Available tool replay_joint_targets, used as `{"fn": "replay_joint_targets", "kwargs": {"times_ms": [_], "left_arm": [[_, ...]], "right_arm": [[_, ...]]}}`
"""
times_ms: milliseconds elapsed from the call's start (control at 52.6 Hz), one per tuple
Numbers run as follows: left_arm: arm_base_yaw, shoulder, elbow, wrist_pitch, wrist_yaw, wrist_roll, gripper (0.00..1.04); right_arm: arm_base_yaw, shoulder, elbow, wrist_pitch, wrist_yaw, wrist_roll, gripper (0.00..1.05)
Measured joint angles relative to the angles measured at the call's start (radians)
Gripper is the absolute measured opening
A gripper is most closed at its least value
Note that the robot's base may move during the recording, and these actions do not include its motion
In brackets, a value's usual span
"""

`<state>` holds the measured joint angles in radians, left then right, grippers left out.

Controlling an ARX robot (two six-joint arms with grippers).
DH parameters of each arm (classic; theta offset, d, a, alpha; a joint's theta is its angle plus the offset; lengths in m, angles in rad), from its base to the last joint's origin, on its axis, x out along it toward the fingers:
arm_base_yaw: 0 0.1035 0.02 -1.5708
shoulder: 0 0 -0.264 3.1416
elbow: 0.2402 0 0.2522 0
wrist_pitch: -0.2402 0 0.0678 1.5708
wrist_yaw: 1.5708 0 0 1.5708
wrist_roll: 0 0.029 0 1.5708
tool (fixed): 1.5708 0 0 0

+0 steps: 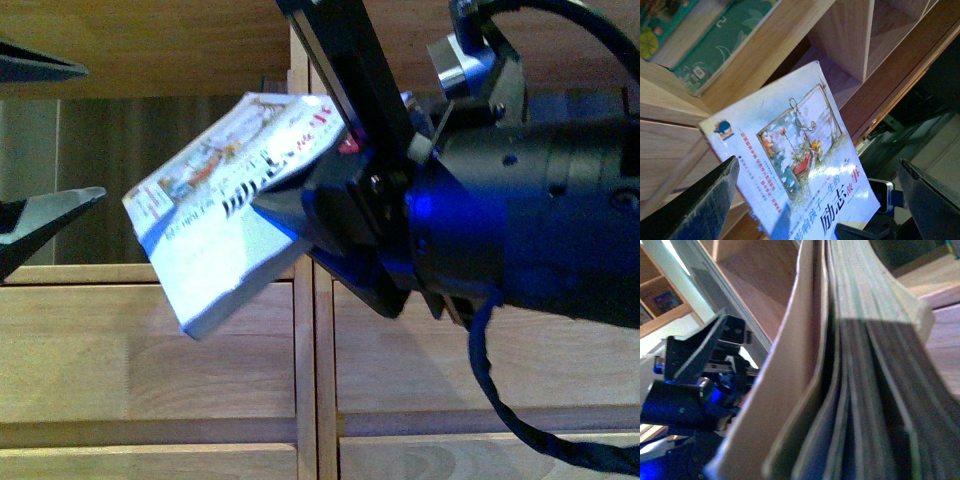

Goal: Organize books on shelf

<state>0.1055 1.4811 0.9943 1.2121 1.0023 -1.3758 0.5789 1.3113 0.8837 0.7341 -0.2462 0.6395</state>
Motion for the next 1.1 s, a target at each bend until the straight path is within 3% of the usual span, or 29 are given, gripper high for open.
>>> {"fn": "replay_joint_targets", "kwargs": {"times_ms": [798, 1102], "left_arm": [[-0.095, -0.061, -0.017, -0.001, -0.061, -0.072, 0.97], [-0.126, -0.093, -0.017, -0.005, -0.071, -0.050, 0.67]], "right_arm": [[0.107, 0.050, 0.109, 0.058, -0.028, 0.019, 0.07], [0.112, 0.057, 0.118, 0.053, -0.029, 0.018, 0.07]]}}
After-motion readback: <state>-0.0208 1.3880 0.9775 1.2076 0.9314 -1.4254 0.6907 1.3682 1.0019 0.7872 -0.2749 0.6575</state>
